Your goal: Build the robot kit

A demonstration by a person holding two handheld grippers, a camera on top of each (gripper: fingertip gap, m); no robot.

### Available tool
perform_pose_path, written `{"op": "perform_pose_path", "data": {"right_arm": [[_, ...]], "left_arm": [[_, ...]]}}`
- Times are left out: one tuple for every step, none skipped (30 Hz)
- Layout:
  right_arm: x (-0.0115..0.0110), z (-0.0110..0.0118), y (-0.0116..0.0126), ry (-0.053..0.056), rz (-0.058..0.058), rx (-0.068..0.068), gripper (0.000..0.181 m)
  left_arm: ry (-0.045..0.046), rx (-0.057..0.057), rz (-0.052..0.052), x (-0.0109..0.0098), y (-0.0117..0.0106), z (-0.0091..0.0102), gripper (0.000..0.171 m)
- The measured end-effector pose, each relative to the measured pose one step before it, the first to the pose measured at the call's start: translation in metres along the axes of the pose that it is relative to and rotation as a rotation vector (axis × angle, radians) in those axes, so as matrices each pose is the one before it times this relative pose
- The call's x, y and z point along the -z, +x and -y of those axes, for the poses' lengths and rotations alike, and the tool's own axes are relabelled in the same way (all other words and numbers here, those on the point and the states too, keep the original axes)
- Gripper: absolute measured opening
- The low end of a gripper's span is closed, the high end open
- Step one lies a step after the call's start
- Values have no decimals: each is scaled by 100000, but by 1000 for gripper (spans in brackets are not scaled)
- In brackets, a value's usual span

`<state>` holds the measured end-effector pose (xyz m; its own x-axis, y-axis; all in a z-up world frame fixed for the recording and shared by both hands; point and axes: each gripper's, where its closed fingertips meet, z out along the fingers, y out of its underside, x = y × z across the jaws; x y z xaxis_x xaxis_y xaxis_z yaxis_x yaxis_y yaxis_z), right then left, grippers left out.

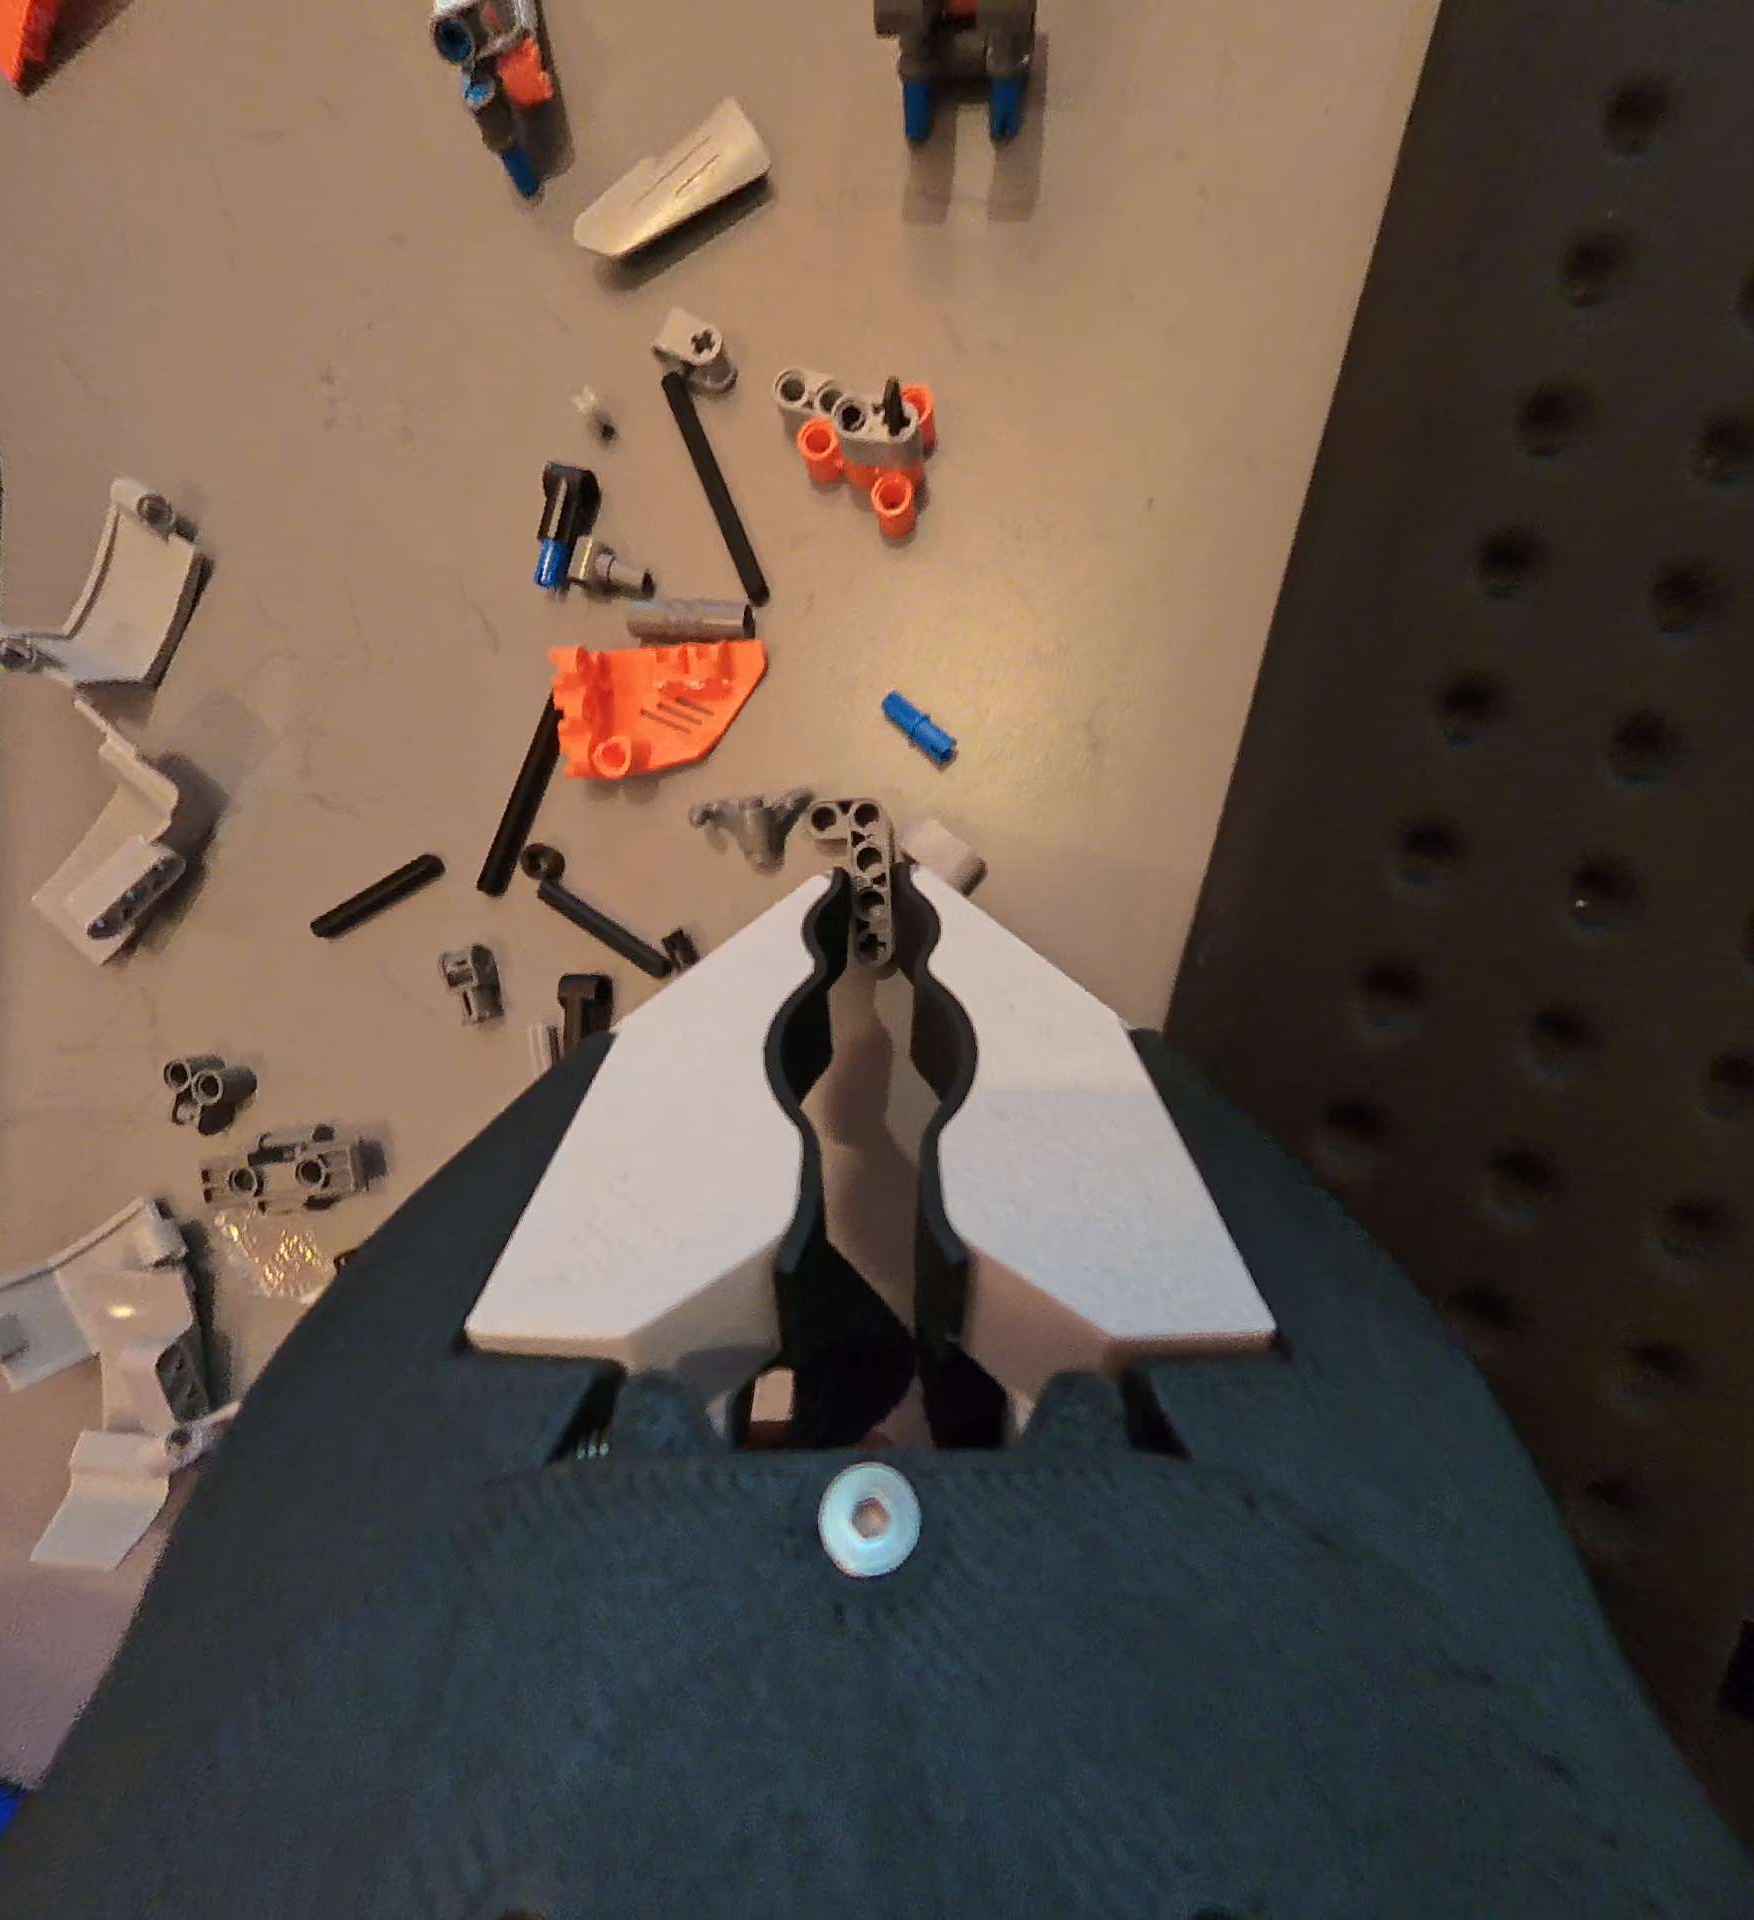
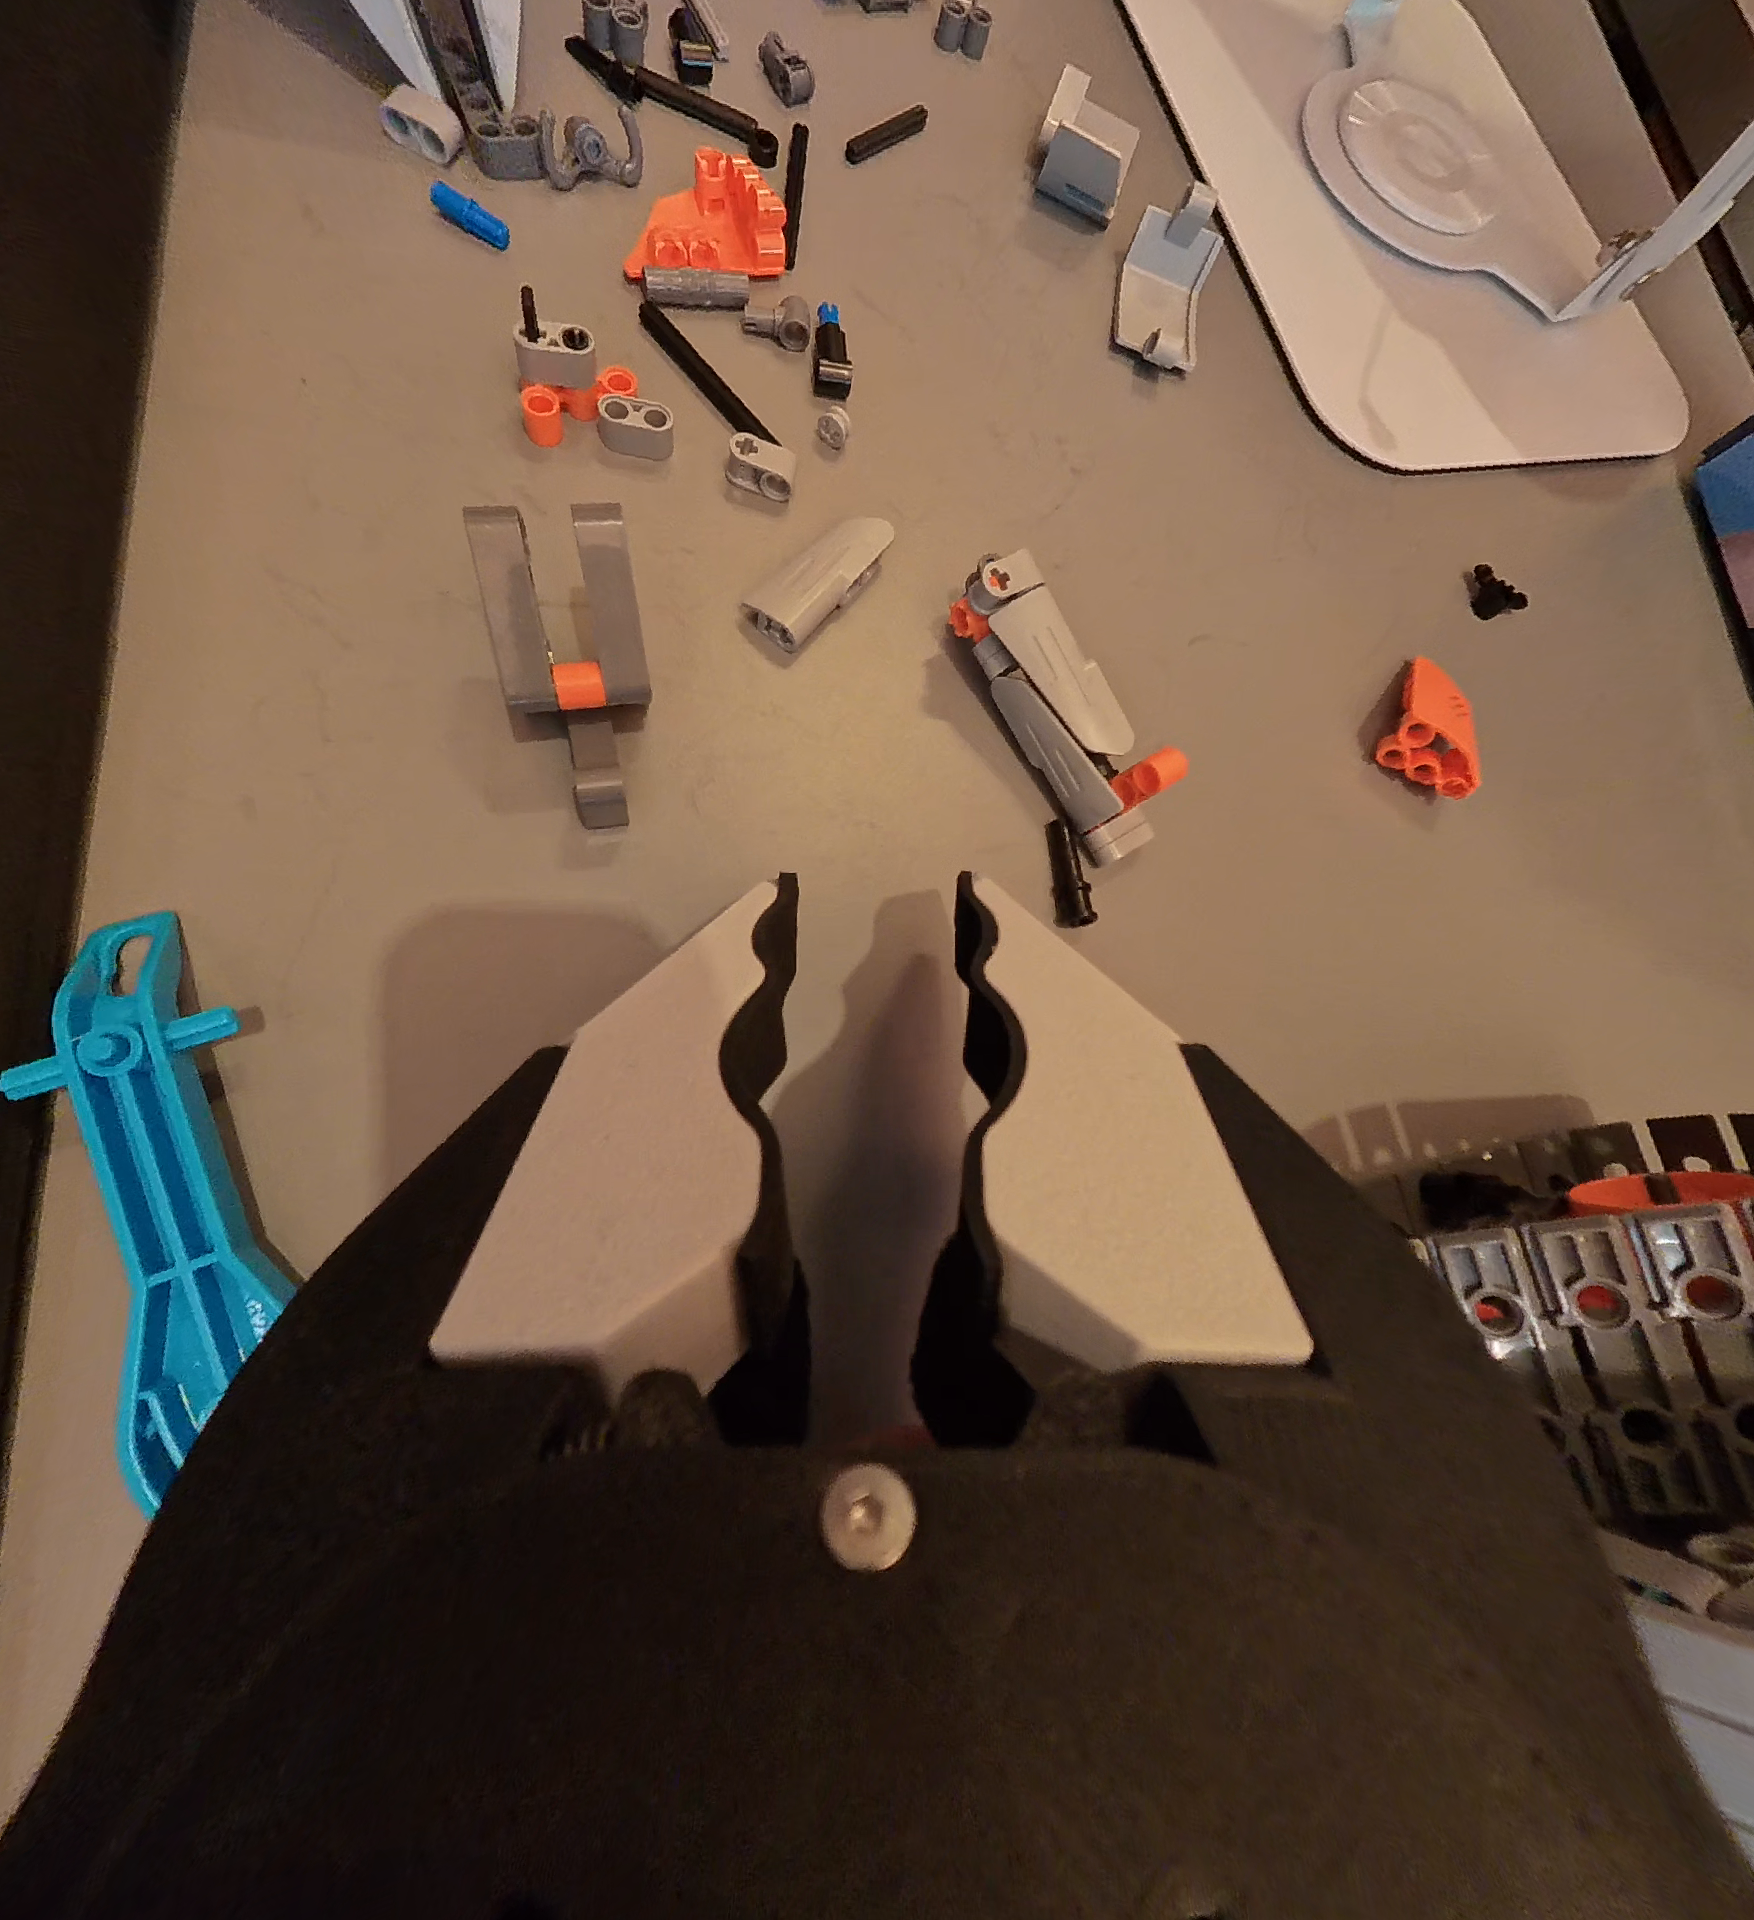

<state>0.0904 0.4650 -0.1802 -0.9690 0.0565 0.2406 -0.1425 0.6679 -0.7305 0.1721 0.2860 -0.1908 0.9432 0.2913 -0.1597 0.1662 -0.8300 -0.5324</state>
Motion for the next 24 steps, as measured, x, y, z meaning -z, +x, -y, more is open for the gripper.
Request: {"op": "perform_pose_path", "data": {"right_arm": [[-13,-48,6,-99,114,-137,28],[-5,-49,0,-70,123,-81,28],[-4,-10,-27,39,231,-31,28],[-5,3,-24,112,130,80,28],[0,12,-15,63,37,133,28],[2,14,-23,130,92,123,28],[21,31,-4,305,86,16,28],[22,25,31,198,-40,-170,28],[26,22,35,165,-105,-116,28],[26,30,31,266,-77,-112,28],[12,26,28,252,-29,-169,28],[16,23,6,222,75,-126,28],[-15,-3,-6,-4,67,-51,28],[-13,-27,18,-125,-72,45,29],[-13,-20,6,-27,-13,-14,29],[-5,-17,9,5,71,-125,29],[-10,-33,36,-40,-65,-109,29],[12,-39,42,-44,-90,-129,29],[8,-20,32,-12,-8,-137,29],[1,-5,24,34,-53,-48,29],[-3,-17,15,-2,-2,-51,29],[-6,-29,-6,-101,25,31,29],[-3,-9,0,-23,-61,43,29],[3,9,20,24,-84,-47,29]], "left_arm": [[736,-285,-324,-145,80,247,6],[938,-298,-486,-176,88,295,6],[1018,-418,-424,-183,70,305,6],[1098,-519,88,-225,-30,325,6],[980,-148,231,-186,-84,261,7],[869,-66,792,-130,-197,216,9],[1022,-221,1367,-120,-291,189,13],[1218,-107,768,-132,-172,184,15],[1801,-305,783,-99,-157,279,17],[2260,-159,986,-31,-165,371,19],[1944,149,623,36,-131,339,21],[2006,-306,823,80,-158,336,21],[2548,-402,1371,102,-247,397,22],[2445,413,990,98,-236,380,22],[1700,749,590,50,-199,233,22],[1116,217,1194,32,-277,125,22],[851,-11,1588,19,-314,88,22],[533,94,412,-5,-101,42,22],[283,19,104,-33,-43,-1,22],[37,59,832,-47,-161,-41,23],[61,255,880,-58,-172,-36,23],[173,431,452,-28,-117,-5,23],[176,311,1005,19,-202,9,23],[199,141,1830,86,-353,14,23]]}}
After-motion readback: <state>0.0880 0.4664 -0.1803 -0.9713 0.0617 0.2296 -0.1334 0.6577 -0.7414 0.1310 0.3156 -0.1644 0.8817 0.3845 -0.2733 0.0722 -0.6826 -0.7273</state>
